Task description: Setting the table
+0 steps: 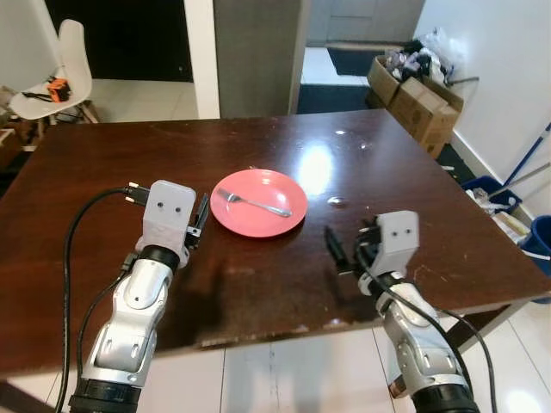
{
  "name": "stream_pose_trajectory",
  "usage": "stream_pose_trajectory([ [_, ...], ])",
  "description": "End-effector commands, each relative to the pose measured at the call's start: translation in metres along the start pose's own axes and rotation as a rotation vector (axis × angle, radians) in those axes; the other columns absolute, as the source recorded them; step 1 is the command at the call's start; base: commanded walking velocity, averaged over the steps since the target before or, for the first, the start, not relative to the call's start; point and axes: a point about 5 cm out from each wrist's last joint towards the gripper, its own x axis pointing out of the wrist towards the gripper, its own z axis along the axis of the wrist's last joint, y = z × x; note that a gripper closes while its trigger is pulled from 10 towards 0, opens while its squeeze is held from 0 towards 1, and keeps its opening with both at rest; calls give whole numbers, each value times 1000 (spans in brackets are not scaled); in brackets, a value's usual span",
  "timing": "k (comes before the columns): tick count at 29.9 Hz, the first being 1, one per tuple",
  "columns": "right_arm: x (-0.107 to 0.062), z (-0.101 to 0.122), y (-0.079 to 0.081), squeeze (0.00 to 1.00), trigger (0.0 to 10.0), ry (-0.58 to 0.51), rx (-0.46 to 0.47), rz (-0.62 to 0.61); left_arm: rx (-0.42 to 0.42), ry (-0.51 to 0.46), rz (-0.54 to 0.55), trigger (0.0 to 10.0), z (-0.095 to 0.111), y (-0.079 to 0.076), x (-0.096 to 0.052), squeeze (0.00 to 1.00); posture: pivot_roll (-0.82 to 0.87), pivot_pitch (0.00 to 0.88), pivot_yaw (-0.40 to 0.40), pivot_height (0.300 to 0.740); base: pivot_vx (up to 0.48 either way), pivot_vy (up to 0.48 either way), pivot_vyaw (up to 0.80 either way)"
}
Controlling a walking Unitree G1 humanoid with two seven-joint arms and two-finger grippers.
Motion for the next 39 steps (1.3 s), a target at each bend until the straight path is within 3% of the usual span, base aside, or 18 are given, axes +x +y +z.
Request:
stream_pose_trajectory([
  [1, -2, 0, 2, 0, 10000, 11, -12, 35, 3, 14, -24, 10000, -3, -4, -3, 0, 23, 10, 65, 740, 461, 0, 0],
  [10, 0, 9, 23, 0, 10000, 29, -64, 305, -3, 41, -59, 10000, -8, -5, -14, 0, 27, 17, 70, 740, 370, 0, 0],
  [13, -2, 8, 34, 0, 10000, 75, -45, 461, 46, 35, -162, 10000, -8, -4, -25, 0, 33, 24, 68, 740, 0, 0, 0],
  [21, -19, -2, 32, 0, 10000, 186, -55, 631, 87, 53, -234, 10000, -5, 10, -40, 0, 40, 35, 64, 740, 0, 0, 0],
  [27, -26, -8, 26, 0, 10000, 260, -30, 760, 116, 54, -280, 10000, -1, 14, -37, 0, 53, 41, 68, 740, 0, 0, 0],
  [32, -6, -8, 23, 0, 10000, 244, -78, 726, 153, 70, -386, 10000, 5, 3, -29, 0, 69, 44, 73, 740, 0, 0, 0],
  [35, 18, -1, 21, 0, 10000, 200, -115, 637, 155, 92, -493, 10000, 8, -16, -20, 0, 78, 49, 78, 740, 0, 0, 0],
  [38, 22, 0, 21, 0, 10000, 193, -124, 619, 154, 97, -511, 10000, 8, -20, -18, 0, 78, 49, 78, 740, 0, 0, 0],
  [39, 34, 7, 20, 0, 10000, 155, -126, 555, 171, 151, -558, 10000, 0, -36, -13, 0, 82, 50, 82, 740, 0, 0, 0],
])
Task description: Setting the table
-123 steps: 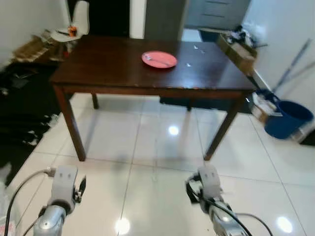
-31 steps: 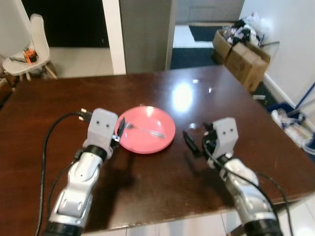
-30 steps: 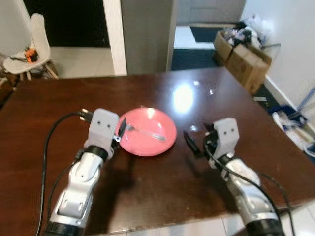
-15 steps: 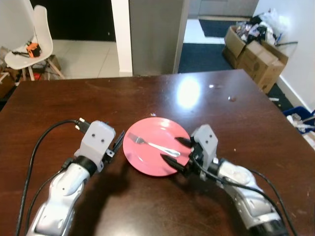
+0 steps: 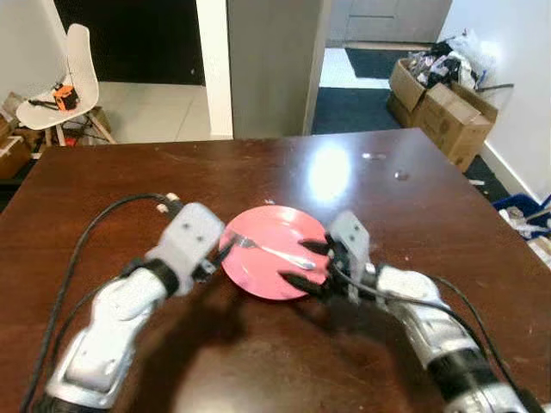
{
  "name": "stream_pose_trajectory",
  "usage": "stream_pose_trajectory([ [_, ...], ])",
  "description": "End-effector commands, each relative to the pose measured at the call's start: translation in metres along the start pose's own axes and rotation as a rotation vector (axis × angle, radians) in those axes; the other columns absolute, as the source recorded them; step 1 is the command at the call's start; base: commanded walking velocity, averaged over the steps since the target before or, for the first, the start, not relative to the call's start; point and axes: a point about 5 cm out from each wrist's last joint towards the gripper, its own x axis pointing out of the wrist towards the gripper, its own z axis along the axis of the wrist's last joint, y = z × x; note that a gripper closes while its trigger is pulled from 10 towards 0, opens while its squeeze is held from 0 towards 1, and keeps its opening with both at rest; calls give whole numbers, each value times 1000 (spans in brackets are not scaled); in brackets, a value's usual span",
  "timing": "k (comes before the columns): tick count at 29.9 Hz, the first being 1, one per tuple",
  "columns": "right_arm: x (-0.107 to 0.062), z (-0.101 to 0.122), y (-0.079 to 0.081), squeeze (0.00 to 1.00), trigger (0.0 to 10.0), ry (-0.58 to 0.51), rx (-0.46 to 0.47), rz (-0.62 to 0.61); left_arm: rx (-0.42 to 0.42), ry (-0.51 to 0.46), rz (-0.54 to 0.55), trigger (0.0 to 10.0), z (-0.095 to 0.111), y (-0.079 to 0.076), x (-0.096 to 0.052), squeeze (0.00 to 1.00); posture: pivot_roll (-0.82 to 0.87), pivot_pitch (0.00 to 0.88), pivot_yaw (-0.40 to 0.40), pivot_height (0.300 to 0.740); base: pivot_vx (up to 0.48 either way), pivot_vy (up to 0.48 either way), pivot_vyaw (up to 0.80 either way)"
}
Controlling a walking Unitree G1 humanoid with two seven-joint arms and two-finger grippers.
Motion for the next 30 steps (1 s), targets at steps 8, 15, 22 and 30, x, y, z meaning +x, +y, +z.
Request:
stream_pose_trajectory([
  [8, 9, 14, -23, 0, 10000, -73, -21, -202, 28, 191, -154, 10000, -26, -42, 42, 0, 68, 51, 94, 740, 0, 0, 0],
  [15, 1, 10, -37, 0, 10000, -82, -26, -287, 23, 288, -139, 10000, -34, -68, 66, 0, 60, 50, 99, 740, 0, 0, 0],
  [22, 2, 12, -38, 0, 10000, -96, -36, -296, 125, 334, -181, 10000, -42, -81, 72, 0, 55, 46, 98, 740, 0, 0, 0],
  [30, 5, 11, -37, 0, 10000, -102, -41, -286, 211, 340, -319, 10000, -46, -79, 61, 0, 60, 43, 91, 740, 0, 0, 0],
])
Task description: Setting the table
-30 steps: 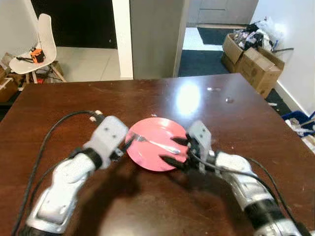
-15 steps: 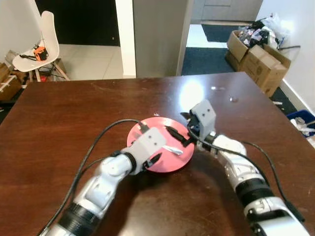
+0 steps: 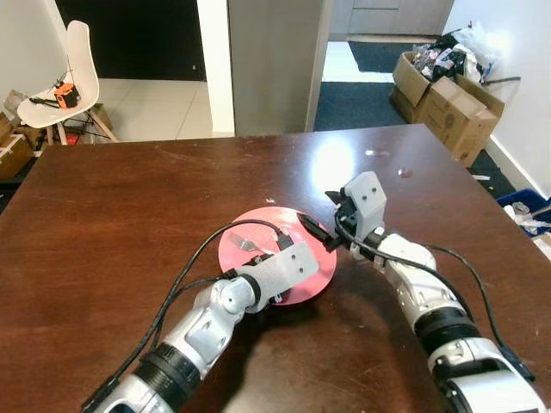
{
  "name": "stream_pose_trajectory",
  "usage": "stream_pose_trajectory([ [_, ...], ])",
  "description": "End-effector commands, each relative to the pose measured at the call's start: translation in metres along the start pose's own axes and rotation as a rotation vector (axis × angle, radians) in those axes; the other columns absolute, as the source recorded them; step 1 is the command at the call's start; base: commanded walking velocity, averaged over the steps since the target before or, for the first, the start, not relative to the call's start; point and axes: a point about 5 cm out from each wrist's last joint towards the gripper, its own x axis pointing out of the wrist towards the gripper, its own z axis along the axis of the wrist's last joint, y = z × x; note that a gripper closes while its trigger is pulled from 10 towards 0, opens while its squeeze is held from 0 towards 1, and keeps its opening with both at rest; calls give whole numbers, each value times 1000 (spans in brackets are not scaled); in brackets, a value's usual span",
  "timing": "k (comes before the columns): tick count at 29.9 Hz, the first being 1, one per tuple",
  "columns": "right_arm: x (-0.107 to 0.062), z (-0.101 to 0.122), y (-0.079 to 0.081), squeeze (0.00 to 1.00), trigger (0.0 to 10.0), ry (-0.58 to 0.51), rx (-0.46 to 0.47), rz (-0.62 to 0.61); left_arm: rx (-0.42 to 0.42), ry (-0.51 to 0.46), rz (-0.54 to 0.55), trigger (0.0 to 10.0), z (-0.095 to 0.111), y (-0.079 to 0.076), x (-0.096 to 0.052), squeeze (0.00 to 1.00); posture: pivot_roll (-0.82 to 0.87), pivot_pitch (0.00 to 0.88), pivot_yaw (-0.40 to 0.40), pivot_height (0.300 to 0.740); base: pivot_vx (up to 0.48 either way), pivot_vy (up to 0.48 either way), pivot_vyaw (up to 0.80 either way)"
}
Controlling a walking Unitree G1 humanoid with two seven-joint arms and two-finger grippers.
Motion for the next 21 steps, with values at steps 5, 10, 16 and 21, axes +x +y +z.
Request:
stream_pose_trajectory([
  [5, 2, -3, 5, 0, 10000, 5, 0, 25, 5, 23, -143, 10000, -16, -9, -17, 0, 64, 39, 90, 740, 0, 0, 0],
  [10, 4, -7, 15, 0, 10000, 14, 9, 91, 16, 3, -202, 10000, -20, -5, -36, 0, 67, 33, 89, 740, 0, 0, 0],
  [16, 2, -27, 48, 0, 10000, 75, 57, 266, -43, -12, -172, 10000, -26, 1, -53, 0, 74, 29, 75, 740, 0, 0, 0],
  [21, 5, -43, 71, 0, 10000, 102, 150, 250, -290, -169, -4, 10000, -7, 27, -57, 0, 79, 26, 68, 740, 0, 0, 0],
])
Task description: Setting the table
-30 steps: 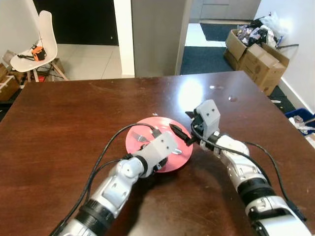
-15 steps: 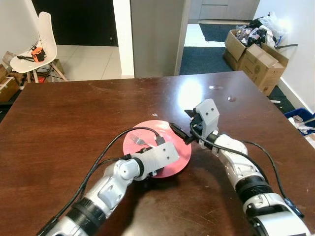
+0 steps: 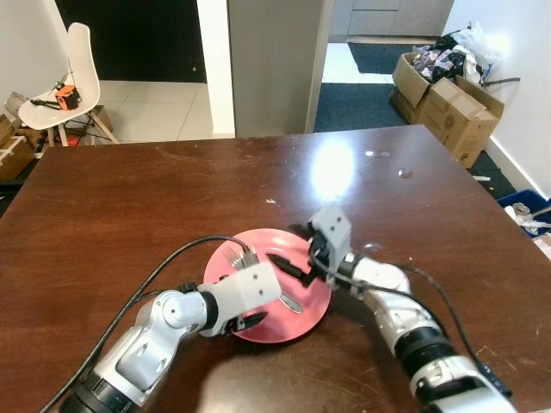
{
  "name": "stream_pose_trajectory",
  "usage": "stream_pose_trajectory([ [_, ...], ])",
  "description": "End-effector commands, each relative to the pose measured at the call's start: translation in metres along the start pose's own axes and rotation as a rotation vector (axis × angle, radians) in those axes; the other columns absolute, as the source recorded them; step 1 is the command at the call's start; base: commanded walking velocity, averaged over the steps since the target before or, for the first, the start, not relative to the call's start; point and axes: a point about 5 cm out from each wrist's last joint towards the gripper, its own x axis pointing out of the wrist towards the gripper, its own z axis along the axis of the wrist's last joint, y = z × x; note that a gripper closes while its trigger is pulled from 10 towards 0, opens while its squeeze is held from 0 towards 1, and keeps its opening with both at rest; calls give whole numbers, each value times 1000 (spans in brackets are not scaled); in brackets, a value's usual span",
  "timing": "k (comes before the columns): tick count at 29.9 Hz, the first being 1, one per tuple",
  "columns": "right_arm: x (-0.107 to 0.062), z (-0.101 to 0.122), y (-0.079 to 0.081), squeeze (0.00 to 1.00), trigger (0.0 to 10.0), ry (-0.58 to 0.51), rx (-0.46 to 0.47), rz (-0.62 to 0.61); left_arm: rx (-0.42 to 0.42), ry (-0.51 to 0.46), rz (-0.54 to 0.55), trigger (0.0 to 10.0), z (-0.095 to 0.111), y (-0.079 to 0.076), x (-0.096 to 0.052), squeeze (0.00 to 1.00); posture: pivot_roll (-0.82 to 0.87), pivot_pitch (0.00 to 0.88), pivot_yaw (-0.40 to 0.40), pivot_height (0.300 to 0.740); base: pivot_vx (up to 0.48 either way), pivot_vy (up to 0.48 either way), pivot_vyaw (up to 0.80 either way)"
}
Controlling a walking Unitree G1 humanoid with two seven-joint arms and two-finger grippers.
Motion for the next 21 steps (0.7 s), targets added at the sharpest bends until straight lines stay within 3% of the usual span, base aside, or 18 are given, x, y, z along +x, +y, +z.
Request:
stream_pose_trajectory([
  [1, 1, -13, 5, 0, 10000, 40, 41, -38, -93, -96, 95, 10000, 14, 17, -7, 0, 81, 26, 68, 740, 0, 0, 0],
  [2, 4, -16, 6, 0, 10000, 40, 59, -71, -166, -172, 139, 10000, 24, 27, -12, 0, 84, 25, 68, 740, 0, 0, 0],
  [5, 6, -17, 7, 0, 10000, 40, 84, -90, -209, -224, 178, 10000, 33, 36, -20, 0, 86, 27, 68, 740, 0, 0, 0],
  [6, 8, -17, 7, 0, 10000, 43, 102, -92, -223, -256, 223, 10000, 38, 46, -27, 0, 87, 28, 68, 740, 0, 0, 0],
  [9, 11, -16, 8, 0, 10000, 52, 104, -72, -218, -275, 276, 10000, 43, 59, -37, 0, 95, 37, 66, 740, 0, 0, 0],
  [11, 12, -16, 9, 0, 10000, 58, 99, -62, -212, -278, 295, 10000, 44, 64, -42, 0, 97, 39, 66, 740, 0, 0, 0],
  [16, 18, -16, 18, 0, 10000, 120, 41, 68, -109, -197, 388, 10000, 32, 86, -76, 0, 120, 56, 57, 740, 0, 0, 0],
  [21, 22, -15, 20, 0, 10000, 142, 20, 113, -145, -151, 442, 10000, 19, 83, -92, 0, 138, 79, 53, 740, 0, 0, 0],
])
